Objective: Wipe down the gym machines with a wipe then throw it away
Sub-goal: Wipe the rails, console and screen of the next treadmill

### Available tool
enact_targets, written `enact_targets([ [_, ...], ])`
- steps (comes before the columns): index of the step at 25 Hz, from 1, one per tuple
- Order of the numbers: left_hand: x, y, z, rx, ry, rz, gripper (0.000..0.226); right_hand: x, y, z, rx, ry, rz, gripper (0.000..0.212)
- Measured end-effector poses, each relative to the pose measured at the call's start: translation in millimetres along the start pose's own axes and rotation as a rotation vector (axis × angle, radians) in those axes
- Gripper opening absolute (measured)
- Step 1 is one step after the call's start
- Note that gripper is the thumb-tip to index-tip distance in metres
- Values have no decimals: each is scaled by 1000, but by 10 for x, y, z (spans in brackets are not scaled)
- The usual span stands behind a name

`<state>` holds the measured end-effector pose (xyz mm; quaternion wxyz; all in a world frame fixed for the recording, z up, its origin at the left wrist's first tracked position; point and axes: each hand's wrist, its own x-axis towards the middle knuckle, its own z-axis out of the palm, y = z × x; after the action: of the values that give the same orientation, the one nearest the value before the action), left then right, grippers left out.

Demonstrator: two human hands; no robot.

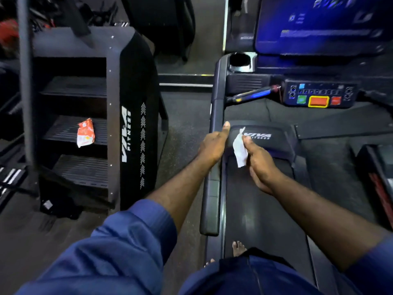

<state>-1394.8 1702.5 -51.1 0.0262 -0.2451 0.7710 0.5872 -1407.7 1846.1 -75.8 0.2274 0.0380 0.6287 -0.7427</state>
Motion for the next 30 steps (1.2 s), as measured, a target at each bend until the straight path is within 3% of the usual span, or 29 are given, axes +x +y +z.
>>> enact_targets([
  [4, 96, 337, 137, -152, -77, 75, 58, -93, -396, -319, 39, 45, -58, 33],
  [10, 239, 1070, 678, -159, -199, 134, 50, -46, -1027, -1077, -147, 180, -309, 51],
  [14, 378, 1483, 1055, -113, -214, 192, 49, 124, -1308, -1667, -83, 199, -359, 37],
  [23, 761, 1847, 1969, -69, -117, 137, 55, 775, -1670, -2943, -124, 213, -346, 4],
  [27, 887, 1730, 2151, -79, -89, 80, 50, 1051, -1538, -3160, -166, 268, -275, 6],
  [30, 1098, 1627, 2173, -45, -76, 55, 48, 1226, -1483, -3161, -277, 264, -287, 26],
])
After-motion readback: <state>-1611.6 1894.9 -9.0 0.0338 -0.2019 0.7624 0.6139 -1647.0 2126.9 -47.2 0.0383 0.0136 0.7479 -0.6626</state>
